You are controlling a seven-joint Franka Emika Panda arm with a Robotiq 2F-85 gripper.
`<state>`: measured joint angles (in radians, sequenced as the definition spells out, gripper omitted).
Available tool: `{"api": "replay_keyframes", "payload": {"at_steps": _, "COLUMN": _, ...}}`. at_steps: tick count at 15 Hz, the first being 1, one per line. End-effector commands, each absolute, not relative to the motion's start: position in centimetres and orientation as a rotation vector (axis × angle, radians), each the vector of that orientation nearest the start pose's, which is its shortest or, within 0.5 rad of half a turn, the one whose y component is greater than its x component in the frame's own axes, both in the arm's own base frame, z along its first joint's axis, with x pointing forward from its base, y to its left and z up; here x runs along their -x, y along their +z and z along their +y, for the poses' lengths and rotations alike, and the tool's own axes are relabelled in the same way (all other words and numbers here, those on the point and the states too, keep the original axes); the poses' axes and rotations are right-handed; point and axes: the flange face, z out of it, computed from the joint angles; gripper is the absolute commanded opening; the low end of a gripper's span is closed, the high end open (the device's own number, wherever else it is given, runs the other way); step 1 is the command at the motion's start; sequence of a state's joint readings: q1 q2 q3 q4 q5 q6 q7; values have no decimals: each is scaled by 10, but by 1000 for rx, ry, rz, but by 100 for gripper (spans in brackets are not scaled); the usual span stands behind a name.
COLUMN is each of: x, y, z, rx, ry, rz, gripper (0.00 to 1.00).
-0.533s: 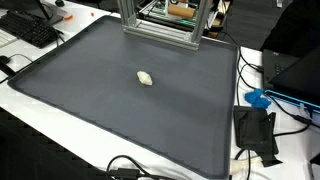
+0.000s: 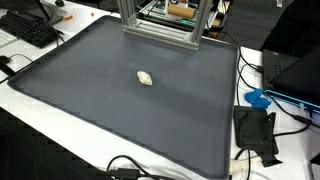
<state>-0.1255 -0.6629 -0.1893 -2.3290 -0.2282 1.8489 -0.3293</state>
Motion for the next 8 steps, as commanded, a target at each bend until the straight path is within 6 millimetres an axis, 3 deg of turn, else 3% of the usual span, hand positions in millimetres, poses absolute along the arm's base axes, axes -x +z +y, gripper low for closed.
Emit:
{"api": "replay_keyframes", "payload": {"at_steps": 1, "x": -332, "y": 576, "z": -88, "rx": 3199, "ry": -263, "rz": -69, "gripper": 100}}
{"api": "replay_keyframes", "payload": {"at_steps": 4, "x": -328, "y": 567, "z": -41, "rx": 3125, "ry": -253, "rz": -17, "gripper": 100}}
{"api": "replay_keyframes", "payload": {"at_steps": 8, "x": -317, "y": 548, "z": 2, "rx": 3039, "ry": -208, "rz": -74, "gripper": 100}}
